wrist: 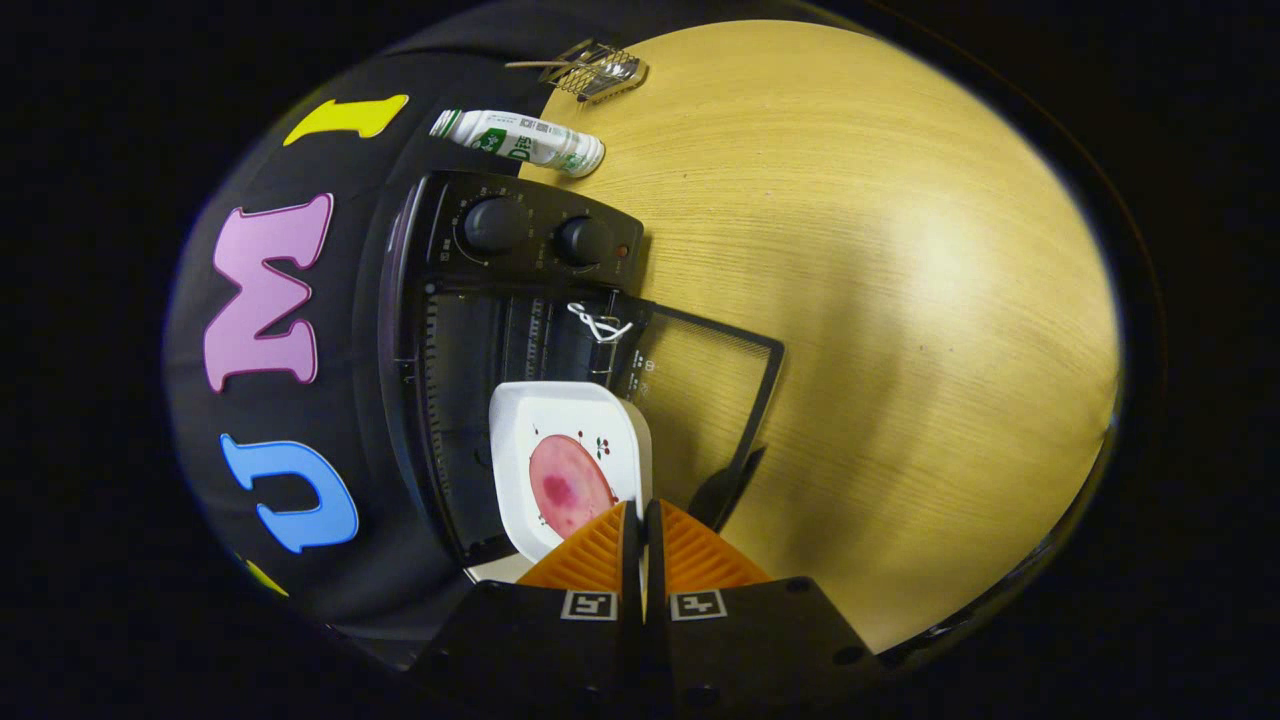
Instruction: Open the toaster oven, put the food inside, and close the toaster oven door.
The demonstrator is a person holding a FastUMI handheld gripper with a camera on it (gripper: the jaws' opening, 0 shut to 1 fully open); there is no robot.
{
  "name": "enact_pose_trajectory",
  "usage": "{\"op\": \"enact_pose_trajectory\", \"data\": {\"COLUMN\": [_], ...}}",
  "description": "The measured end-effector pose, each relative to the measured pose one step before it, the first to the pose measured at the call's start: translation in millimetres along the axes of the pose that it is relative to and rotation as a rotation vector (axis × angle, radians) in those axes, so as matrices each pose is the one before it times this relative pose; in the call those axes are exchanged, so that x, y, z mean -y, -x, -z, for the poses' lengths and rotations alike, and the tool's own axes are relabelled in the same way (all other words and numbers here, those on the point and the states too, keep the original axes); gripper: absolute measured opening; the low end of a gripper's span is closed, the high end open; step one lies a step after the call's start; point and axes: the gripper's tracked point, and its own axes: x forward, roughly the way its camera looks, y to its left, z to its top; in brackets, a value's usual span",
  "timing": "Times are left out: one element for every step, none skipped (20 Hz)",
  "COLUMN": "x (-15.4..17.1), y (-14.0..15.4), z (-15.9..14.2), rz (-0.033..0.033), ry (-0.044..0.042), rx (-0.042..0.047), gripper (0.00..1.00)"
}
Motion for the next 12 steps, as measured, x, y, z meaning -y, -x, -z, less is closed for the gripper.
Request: {"op": "enact_pose_trajectory", "data": {"x": [-7.80,-7.79,-6.56,-5.87,-5.22,-3.54,-3.21,-2.54,-2.49,-2.93,-2.30,-1.92], "y": [-9.56,-9.20,-8.88,-6.86,-6.78,-6.89,-5.09,-5.41,-6.09,-3.53,-2.82,-2.09], "z": [-0.75,0.23,0.87,-0.68,-2.05,-1.72,-2.30,-0.56,1.01,0.66,0.38,1.38], "rz": [-0.00497,-0.00573,-0.00515,-0.00234,-0.00109,0.00302,0.00061,0.00331,0.00086,-0.00271,-0.00276,0.00035], "ry": [-0.03278,-0.02962,-0.03009,-0.02787,-0.02501,-0.01939,-0.01534,-0.01286,-0.00862,-0.00139,0.00392,0.00681], "rx": [0.02842,0.02215,0.01945,0.01972,0.02326,0.02484,0.02162,0.01189,0.00372,0.00349,0.00251,0.00601], "gripper": [0.05,0.05,0.05,0.05,0.05,0.05,0.05,0.05,0.05,0.05,0.05,0.05]}}
